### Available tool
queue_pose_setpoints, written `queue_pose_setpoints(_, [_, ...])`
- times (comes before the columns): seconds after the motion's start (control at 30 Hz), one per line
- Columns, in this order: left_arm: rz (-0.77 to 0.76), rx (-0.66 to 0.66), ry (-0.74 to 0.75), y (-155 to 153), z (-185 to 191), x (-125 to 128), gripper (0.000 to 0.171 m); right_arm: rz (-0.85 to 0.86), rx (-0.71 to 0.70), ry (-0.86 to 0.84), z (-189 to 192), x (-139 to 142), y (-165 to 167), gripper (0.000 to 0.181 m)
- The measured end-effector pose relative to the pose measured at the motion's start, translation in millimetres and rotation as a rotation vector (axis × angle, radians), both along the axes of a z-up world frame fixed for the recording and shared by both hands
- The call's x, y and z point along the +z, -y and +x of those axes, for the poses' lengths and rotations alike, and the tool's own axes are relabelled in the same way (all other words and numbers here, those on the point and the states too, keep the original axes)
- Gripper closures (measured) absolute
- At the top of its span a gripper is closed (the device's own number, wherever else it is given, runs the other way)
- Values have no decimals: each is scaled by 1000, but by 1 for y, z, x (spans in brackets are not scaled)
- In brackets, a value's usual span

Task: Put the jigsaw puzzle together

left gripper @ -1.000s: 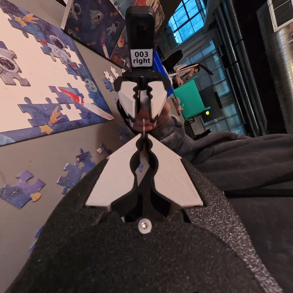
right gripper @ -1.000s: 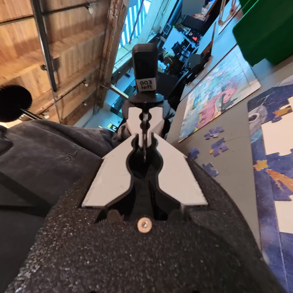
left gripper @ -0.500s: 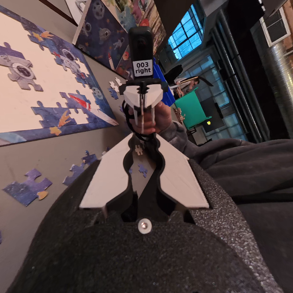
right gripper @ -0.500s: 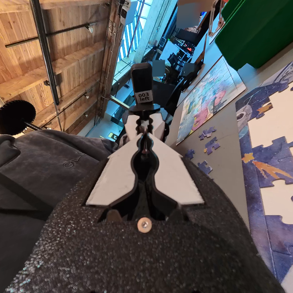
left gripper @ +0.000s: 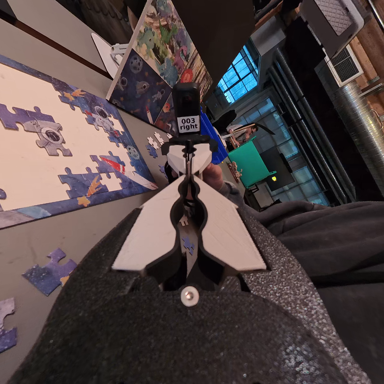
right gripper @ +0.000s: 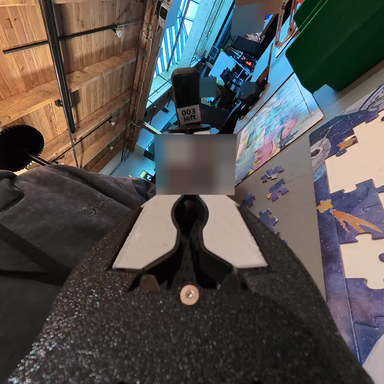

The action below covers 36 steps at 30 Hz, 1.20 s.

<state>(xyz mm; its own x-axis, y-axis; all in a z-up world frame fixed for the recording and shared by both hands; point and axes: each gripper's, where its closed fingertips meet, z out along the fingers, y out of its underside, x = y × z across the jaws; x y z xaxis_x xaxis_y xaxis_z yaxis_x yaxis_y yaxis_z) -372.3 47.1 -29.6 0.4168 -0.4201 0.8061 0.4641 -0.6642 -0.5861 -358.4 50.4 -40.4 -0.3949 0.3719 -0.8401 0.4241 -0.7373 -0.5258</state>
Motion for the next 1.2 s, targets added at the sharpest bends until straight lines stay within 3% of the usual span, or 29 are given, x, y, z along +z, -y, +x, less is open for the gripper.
queue_pose_setpoints(0.37, [-57, -7, -99, 9, 5, -28, 170, 5, -47, 52, -8, -13, -6, 179])
queue_pose_setpoints(0.9, [-97, -12, -37, 13, 16, -41, 171, -11, -90, 61, -11, -16, -13, 180])
queue_pose_setpoints(1.1, [-123, 16, -198, 13, 10, -60, 171, 124, -264, 201, -7, -41, -46, 180])
queue_pose_setpoints(1.2, [-135, 21, -260, 9, 15, -70, 171, 109, -260, 222, -5, -45, -48, 180])
